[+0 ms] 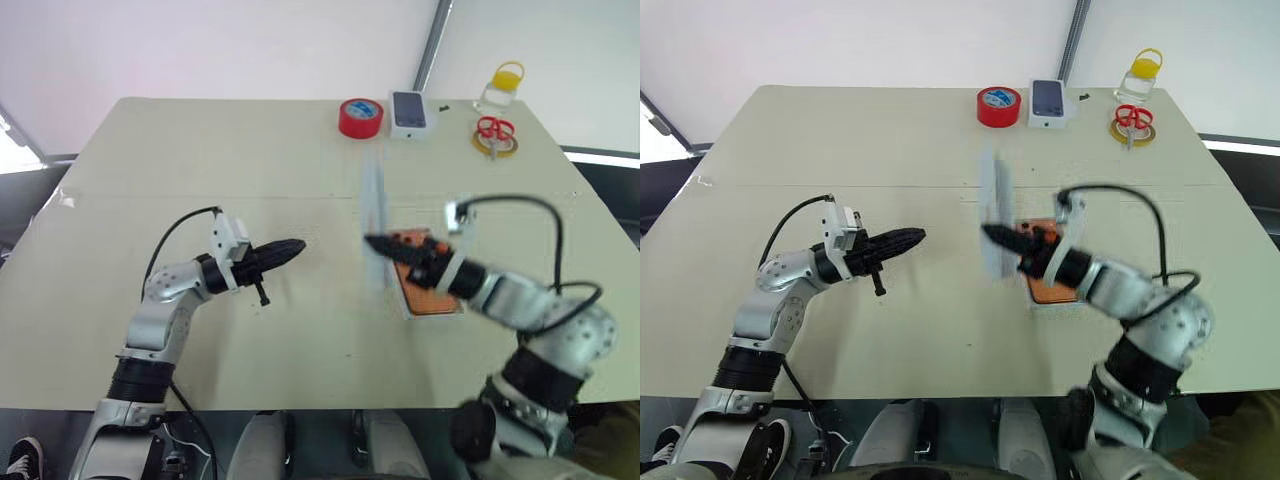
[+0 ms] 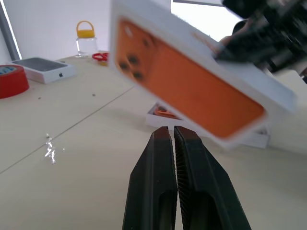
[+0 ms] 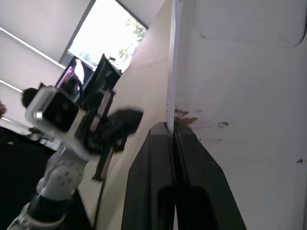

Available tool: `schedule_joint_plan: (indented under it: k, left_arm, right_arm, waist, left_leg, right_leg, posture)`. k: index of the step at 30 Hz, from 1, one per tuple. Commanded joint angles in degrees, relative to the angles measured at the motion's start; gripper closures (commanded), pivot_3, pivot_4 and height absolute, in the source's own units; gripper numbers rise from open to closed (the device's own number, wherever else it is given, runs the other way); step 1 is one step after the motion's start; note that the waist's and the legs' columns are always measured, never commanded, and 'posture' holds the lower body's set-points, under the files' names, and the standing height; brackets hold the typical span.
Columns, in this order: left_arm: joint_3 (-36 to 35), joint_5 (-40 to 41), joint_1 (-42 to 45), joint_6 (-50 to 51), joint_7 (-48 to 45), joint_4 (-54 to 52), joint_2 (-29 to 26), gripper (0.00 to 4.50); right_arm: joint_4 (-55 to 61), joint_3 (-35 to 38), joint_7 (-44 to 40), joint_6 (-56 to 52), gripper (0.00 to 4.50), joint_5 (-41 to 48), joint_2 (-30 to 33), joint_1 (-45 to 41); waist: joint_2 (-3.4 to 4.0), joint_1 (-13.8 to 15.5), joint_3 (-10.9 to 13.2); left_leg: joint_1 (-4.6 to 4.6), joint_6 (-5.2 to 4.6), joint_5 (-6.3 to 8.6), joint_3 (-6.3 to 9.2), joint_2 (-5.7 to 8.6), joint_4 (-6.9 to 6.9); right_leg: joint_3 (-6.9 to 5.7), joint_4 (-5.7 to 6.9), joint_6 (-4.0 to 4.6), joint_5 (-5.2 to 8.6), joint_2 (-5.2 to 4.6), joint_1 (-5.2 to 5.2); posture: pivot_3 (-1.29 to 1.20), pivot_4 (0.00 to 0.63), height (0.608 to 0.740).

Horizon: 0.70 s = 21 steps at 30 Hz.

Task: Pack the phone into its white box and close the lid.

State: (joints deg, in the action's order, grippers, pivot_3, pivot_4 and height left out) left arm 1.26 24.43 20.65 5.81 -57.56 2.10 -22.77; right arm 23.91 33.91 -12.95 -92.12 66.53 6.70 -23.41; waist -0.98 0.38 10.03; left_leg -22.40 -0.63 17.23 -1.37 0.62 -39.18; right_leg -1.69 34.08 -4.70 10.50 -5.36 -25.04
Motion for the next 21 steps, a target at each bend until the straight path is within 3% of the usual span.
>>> schedule_joint_plan:
  k: [1, 6, 8, 13, 21]
  left_arm:
    - [0.88, 0.45, 1.09, 0.55, 1.13, -2.59, 1.47, 4.47]
    - [3.25, -0.23, 0.01, 0.59, 1.96, -4.39, 3.83, 4.47]
    - [4.11, -0.39, -0.03, 1.71, 3.17, -4.39, 4.96, 4.47]
    - [6.58, -2.14, 0.92, 2.25, 6.16, -3.12, 8.48, 4.47]
    - [8.52, -4.11, 1.63, 1.12, 6.28, 0.27, 10.55, 4.47]
  right_arm:
    - [1.20, -3.32, 4.03, -0.38, 4.50, 13.95, 3.91, 1.44]
    - [-9.00, -11.79, 21.76, 12.01, 4.50, 33.62, 10.95, 2.05]
    - [-11.80, -16.37, 23.57, 13.07, 4.50, 36.45, 15.86, 1.53]
    - [-19.83, -22.69, 26.30, 16.78, 4.50, 36.37, 21.83, -0.32]
    - [-20.90, -23.85, 18.38, 19.70, 4.50, 28.75, 26.35, -1.54]
  waist:
    - [0.01, -0.27, -0.01]
    - [0.01, -1.06, -0.02]
    - [0.01, -1.06, -0.01]
    - [-0.03, -0.88, -0.04]
    - [-0.05, -0.66, -0.05]
  left_leg:
    - [0.03, 0.00, 0.00, 0.00, 0.00, -0.01]
    - [0.04, 0.00, 0.00, 0.07, -0.10, 0.01]
    - [0.03, 0.00, 0.00, 0.06, -0.09, 0.01]
    - [0.03, -0.01, 0.00, 0.06, -0.10, 0.01]
    - [0.03, -0.04, 0.02, 0.08, -0.11, -0.01]
  right_leg:
    - [0.00, 0.00, 0.03, 0.02, 0.00, 0.02]
    - [-0.02, 0.01, 0.06, 0.05, 0.14, 0.02]
    - [-0.02, 0.01, 0.06, 0.05, 0.15, 0.02]
    - [0.01, -0.05, -0.01, 0.03, 0.21, 0.08]
    - [0.00, -0.12, -0.06, 0.02, 0.23, 0.13]
  posture:
    - [0.00, 0.150, 0.740]
    - [0.00, 0.150, 0.740]
    - [0.00, 0.150, 0.740]
    - [0.00, 0.150, 0.740]
    - [0.00, 0.150, 0.740]
